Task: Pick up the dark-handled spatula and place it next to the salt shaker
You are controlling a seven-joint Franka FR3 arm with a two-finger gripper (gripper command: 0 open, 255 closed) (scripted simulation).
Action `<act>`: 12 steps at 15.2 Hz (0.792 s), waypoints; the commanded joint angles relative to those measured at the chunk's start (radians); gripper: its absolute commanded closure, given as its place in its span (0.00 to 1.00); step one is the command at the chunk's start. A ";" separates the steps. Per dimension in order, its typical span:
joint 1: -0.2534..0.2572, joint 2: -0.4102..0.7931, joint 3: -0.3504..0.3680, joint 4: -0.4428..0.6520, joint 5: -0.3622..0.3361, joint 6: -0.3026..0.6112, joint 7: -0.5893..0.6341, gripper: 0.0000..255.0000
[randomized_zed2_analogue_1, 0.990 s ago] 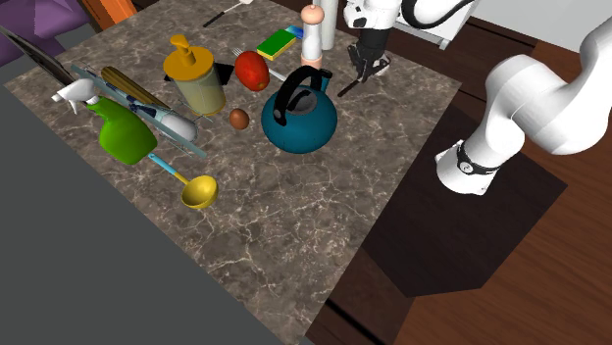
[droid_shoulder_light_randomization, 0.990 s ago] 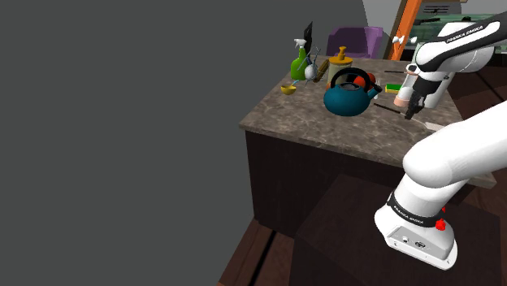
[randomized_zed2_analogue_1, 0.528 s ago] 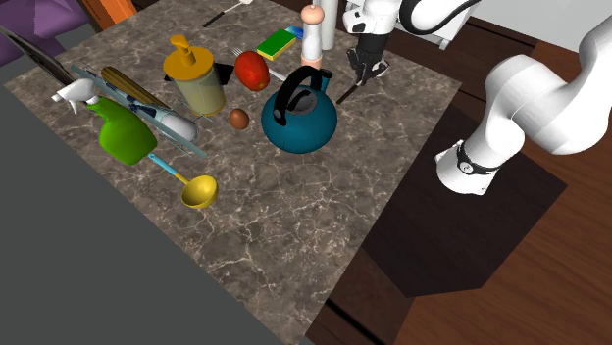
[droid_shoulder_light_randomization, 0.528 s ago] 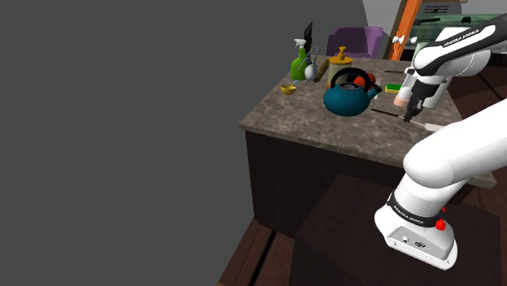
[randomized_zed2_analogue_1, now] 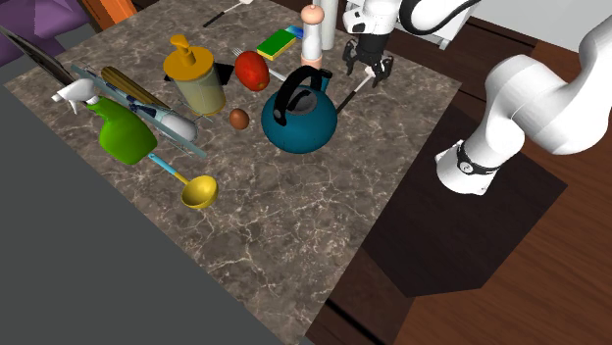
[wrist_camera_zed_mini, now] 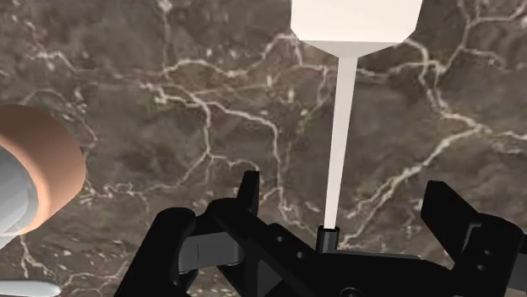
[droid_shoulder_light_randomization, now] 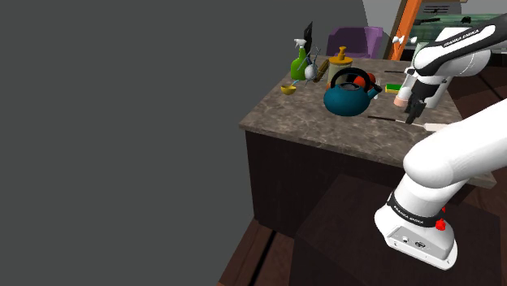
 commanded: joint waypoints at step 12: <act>-0.042 -0.086 0.091 0.068 0.009 -0.157 0.010 0.00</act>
